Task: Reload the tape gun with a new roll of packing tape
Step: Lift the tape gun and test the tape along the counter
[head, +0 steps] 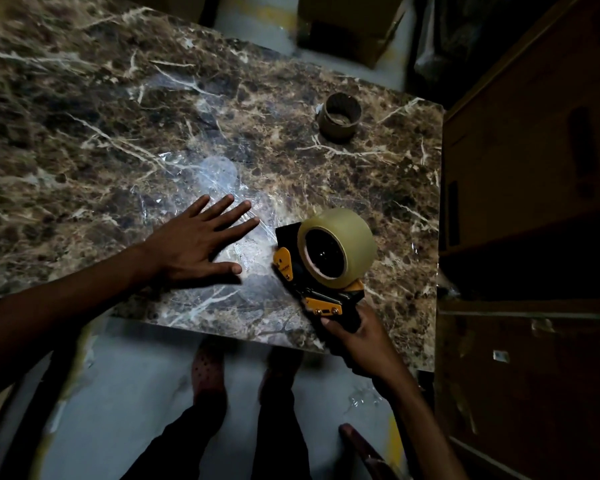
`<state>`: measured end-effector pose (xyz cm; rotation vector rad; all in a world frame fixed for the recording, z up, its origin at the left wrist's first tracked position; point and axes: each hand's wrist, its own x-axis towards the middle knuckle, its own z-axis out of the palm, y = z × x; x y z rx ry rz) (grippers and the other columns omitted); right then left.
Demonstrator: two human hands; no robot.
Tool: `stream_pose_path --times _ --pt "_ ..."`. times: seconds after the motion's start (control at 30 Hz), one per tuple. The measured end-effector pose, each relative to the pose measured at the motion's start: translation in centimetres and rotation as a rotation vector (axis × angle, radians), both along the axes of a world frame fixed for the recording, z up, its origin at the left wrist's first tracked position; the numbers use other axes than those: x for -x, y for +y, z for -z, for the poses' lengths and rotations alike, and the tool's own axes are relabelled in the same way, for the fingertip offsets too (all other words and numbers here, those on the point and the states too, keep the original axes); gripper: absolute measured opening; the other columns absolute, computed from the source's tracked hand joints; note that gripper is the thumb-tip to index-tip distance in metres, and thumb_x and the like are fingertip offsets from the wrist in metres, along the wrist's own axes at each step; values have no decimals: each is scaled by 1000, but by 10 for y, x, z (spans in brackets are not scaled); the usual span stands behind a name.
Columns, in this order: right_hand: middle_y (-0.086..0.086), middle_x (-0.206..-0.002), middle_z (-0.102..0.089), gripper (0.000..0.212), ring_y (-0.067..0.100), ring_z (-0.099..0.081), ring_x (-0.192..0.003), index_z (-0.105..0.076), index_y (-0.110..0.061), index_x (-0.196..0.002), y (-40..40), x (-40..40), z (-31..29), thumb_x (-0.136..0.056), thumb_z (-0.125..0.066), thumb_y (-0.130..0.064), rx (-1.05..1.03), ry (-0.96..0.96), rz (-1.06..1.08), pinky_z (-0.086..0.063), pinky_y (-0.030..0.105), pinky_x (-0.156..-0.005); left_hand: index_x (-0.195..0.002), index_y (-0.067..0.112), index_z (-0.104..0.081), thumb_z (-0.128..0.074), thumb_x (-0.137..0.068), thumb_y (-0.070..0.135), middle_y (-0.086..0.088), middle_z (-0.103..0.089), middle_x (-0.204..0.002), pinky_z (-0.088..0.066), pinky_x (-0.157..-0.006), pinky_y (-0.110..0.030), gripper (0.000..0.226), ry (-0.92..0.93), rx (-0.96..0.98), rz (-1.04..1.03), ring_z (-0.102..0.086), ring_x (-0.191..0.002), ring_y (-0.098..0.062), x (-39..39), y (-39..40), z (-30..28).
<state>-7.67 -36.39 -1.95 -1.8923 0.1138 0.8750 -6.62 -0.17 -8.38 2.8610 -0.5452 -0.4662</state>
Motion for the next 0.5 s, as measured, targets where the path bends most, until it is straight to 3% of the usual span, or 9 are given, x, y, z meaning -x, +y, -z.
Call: stream_pose_path --times 0.07,0.17,0.23,0.33,0.5 --pt "-16 -53 -61 19 -2 -48 -39 -70 -30 -103 -14 12 -2 -101 -66 -12 18 23 8 -35 17 -43 -171 40 12 -18 -91 96 3 12 -182 6 -135 -55 102 -9 -2 36 13 -169 -30 4 -9 2" --pt "0 -53 -43 26 11 -34 -39 -69 -40 -87 -36 36 -2 -102 -66 -19 48 70 57 -28 25 -44 -172 39 10 -17 -90 96 3 9 -182 5 -135 -55 103 -4 17 84 11 -169 -31 12 -32 5" --pt "9 -59 -39 20 13 -32 -40 -68 -32 -87 -46 51 -5 -102 -67 -19 71 78 79 -27 25 -43 -172 39 10 -16 -89 97 4 8 -182 6 -135 -54 104 -4 32 98 12 -169 -30 18 -46 6" --pt "7 -58 -37 12 9 -32 -40 -65 -15 -89 -59 65 -9 -101 -68 -14 103 79 82 -27 23 -44 -172 40 10 -17 -90 96 4 8 -182 7 -136 -51 103 -9 48 136 14 -168 -29 24 -60 7" --pt "0 -57 -39 35 6 -32 -42 -71 -41 -75 -81 82 -29 -100 -69 -17 143 98 74 -28 22 -44 -173 37 4 -13 -93 94 3 2 -183 4 -136 -51 100 -15 64 205 9 -169 -29 35 -87 10"
